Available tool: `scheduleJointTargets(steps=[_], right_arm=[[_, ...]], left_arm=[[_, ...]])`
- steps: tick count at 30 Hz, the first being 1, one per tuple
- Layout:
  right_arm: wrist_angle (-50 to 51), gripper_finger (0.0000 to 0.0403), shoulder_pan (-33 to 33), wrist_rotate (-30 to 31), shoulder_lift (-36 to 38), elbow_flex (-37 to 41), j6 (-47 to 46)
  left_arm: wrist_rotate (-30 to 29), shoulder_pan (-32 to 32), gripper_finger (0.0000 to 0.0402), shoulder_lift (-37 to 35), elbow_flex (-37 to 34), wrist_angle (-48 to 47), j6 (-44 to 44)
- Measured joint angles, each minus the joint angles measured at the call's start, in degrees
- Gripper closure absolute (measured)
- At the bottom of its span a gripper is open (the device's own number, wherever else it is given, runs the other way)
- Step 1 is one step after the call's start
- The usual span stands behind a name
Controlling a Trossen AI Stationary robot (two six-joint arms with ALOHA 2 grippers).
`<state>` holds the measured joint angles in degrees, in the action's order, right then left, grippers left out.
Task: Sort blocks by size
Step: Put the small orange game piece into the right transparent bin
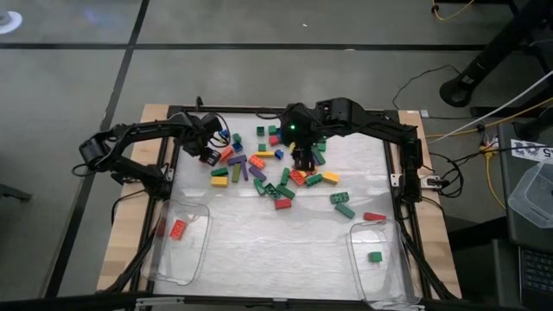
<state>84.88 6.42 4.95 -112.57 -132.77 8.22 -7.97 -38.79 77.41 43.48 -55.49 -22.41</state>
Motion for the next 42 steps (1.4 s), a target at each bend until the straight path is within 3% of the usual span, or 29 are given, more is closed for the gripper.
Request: scheduleJointTargets(steps=[14,18,24,34,42], right_arm=[[5.09,0.0153,0.0,-0.1,0.27,0.3,0.59],[4.69,0.0153,0.0,-3.63,1.99,3.72,0.74],[-7.66,0.0153,0.0,-6.08,9.52,20.17,1.06],[-27.41,0.0153,0.0,-6.07,23.41,47.79,-0.4],[-47.28,0.0153,0.0,-8.97,28.57,64.16,-2.06]], left_arm=[[1.38,-0.39,0.0249,0.0,0.0,4.47,1.67],[1.38,-0.37,0.0249,0.0,0.0,4.74,1.91],[1.31,-0.37,0.024,0.0,0.0,4.12,-1.42],[1.14,-0.37,0.0151,0.0,0.0,3.68,-3.82],[1.14,-0.37,0.0143,0.0,-3.24,4.79,-9.88]])
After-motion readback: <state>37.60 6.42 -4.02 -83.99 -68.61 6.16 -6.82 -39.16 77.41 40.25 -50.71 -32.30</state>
